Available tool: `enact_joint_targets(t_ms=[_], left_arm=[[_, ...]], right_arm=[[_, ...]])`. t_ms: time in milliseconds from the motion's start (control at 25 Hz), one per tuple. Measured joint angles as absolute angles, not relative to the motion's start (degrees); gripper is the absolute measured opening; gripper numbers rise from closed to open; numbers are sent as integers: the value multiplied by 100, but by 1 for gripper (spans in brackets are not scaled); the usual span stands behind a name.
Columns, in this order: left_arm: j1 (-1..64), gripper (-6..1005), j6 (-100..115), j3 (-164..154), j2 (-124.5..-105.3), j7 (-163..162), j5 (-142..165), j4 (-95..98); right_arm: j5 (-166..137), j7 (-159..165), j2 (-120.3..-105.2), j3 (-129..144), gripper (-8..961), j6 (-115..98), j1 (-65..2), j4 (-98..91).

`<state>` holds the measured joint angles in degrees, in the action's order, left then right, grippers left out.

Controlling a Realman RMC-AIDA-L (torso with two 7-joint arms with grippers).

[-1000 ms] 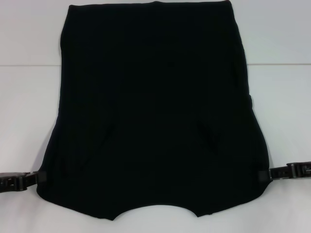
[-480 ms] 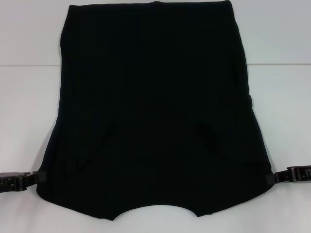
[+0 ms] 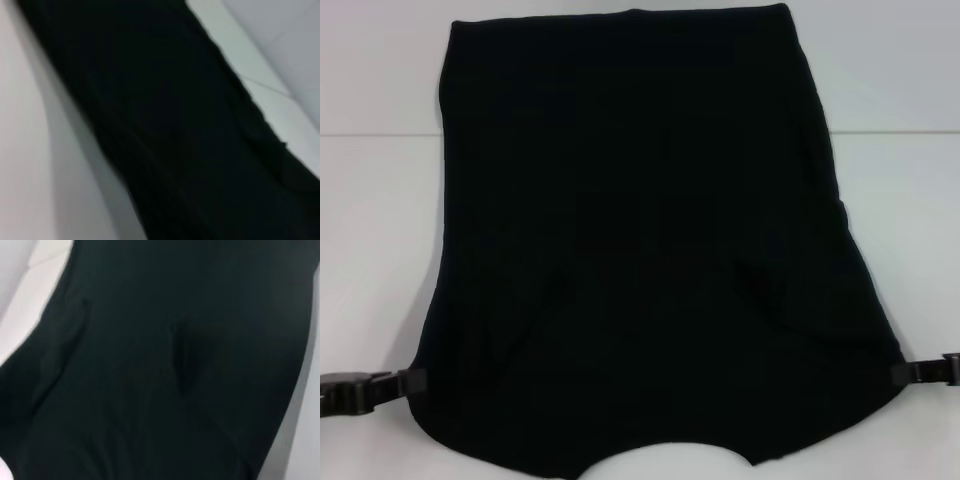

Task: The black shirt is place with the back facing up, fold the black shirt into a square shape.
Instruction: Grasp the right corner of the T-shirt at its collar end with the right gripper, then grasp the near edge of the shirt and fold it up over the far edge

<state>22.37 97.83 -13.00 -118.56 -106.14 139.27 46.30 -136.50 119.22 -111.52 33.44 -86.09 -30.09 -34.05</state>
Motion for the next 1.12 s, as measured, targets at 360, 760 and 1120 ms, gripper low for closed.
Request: enact_joint_targets(t_ms=[360,760,1120], left_arm=[[1915,30,10710,-893,-11810,-10572,13965,4730],[1595,30,11470,-799,-11864,-10425,14222,4800],[1860,30,11603,-730,-11825,-10548,14219,4717]], right_arm=[[-13652,10907,-10984,2516,60,-9446,-2404,-3430],[-13681,10163,-10968,2367,75,-10328,-1571,-3724],[-13676,9994,-10968,2200,89,-10458,-1647,-3728]])
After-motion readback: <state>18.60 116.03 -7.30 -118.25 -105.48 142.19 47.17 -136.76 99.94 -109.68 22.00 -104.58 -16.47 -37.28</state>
